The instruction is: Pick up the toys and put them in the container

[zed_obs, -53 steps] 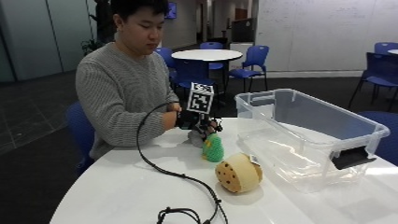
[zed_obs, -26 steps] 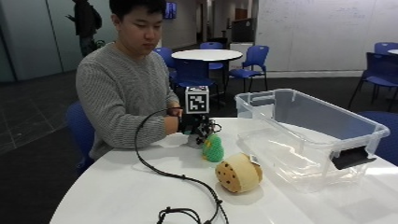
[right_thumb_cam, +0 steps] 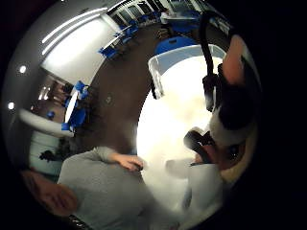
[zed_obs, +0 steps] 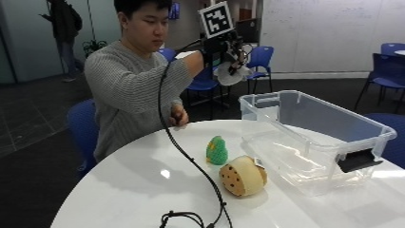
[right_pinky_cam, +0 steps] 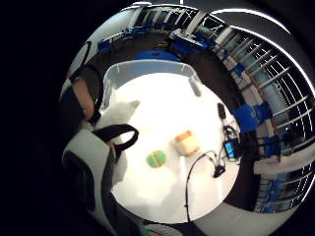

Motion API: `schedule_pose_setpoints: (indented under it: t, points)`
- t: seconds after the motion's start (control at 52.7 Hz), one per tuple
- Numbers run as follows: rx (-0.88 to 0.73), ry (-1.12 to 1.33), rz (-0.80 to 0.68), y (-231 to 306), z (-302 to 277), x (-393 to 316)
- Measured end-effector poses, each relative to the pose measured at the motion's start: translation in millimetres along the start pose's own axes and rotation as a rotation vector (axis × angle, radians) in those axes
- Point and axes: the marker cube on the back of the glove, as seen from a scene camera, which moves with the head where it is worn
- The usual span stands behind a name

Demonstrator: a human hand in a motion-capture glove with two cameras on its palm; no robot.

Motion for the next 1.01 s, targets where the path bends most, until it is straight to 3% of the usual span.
schedule_pose_setpoints:
  t: [0.19, 0.323, 0.474, 0.569, 0.721, 1.006]
  points:
    - [-0.027, 0.067, 0.015, -62, 40, 3]
    - [-0.051, 0.093, 0.221, -132, 89, -2]
    - [-0.146, -0.065, 0.221, -185, 138, 4]
    - [-0.175, -0.079, 0.195, -188, 149, 13]
    - [-0.403, -0.12, 0.168, -168, 167, 30]
    - [-0.397, -0.172, 0.172, -136, 161, 34]
